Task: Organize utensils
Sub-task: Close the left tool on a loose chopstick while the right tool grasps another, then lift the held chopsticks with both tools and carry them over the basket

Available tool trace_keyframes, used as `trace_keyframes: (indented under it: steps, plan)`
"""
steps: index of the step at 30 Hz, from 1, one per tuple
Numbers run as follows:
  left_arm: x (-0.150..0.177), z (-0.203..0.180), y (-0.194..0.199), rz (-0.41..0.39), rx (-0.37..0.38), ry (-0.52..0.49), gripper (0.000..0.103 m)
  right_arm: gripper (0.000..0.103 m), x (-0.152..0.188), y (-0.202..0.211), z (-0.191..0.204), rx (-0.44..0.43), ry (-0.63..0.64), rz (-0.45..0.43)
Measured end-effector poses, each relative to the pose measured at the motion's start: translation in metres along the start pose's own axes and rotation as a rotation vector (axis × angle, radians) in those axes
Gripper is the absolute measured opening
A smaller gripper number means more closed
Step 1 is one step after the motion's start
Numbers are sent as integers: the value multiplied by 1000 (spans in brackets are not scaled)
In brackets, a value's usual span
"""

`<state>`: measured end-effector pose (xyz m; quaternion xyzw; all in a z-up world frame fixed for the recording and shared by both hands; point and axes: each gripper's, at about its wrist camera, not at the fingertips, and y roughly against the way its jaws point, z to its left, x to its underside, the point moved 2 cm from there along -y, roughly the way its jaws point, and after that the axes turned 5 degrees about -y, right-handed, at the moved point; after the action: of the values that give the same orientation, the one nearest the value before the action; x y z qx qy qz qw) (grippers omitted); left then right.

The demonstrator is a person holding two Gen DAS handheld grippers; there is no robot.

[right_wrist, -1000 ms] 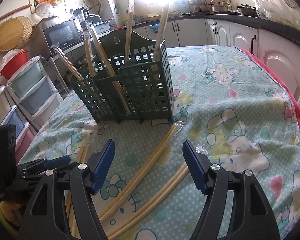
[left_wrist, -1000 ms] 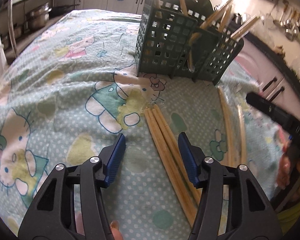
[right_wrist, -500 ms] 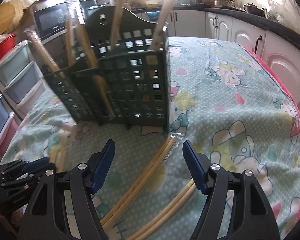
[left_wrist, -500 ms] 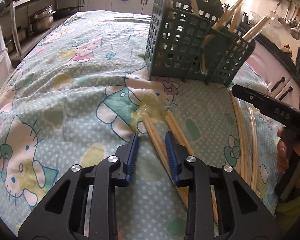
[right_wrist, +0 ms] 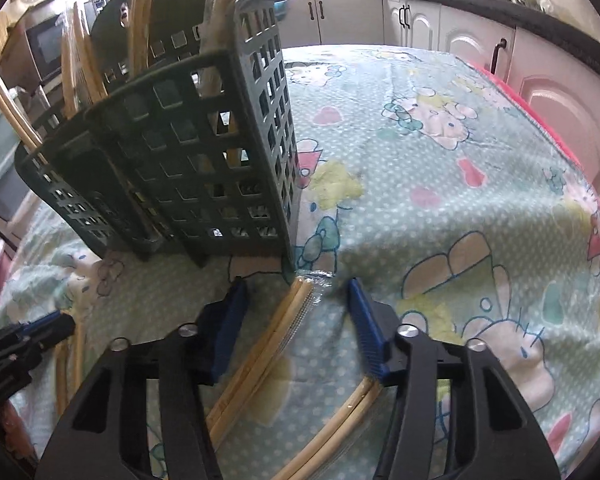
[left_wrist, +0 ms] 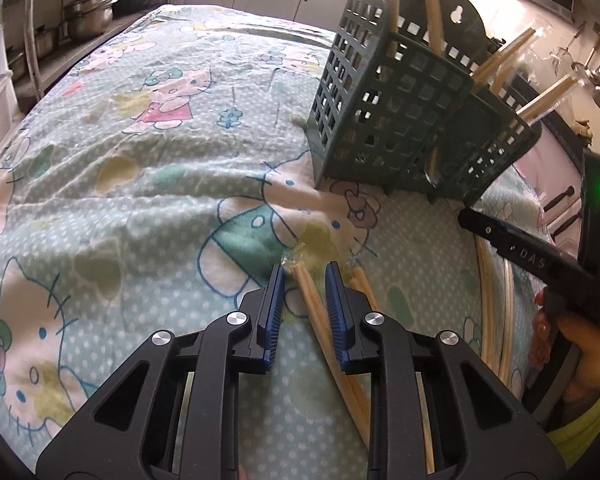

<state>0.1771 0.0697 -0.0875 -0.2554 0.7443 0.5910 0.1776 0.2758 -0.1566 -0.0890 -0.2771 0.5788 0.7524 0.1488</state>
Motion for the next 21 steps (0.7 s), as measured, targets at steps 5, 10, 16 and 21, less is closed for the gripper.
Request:
trace_keyframes:
  steps: [5, 10, 16, 21]
  plan:
    - [-2, 0, -2, -7, 2, 2, 18, 24, -2, 0, -8, -5, -14, -12]
    - [-5, 1, -5, -16, -1, 0, 17, 13, -4, 7, -19, -65, -88, -19]
    - [-9, 6, -7, -16, 1, 16, 13, 10, -8, 21, -26, -143, -159, -44]
    - [-11, 10, -6, -22, 9, 33, 8, 9, -6, 37, -23, -199, -163, -65]
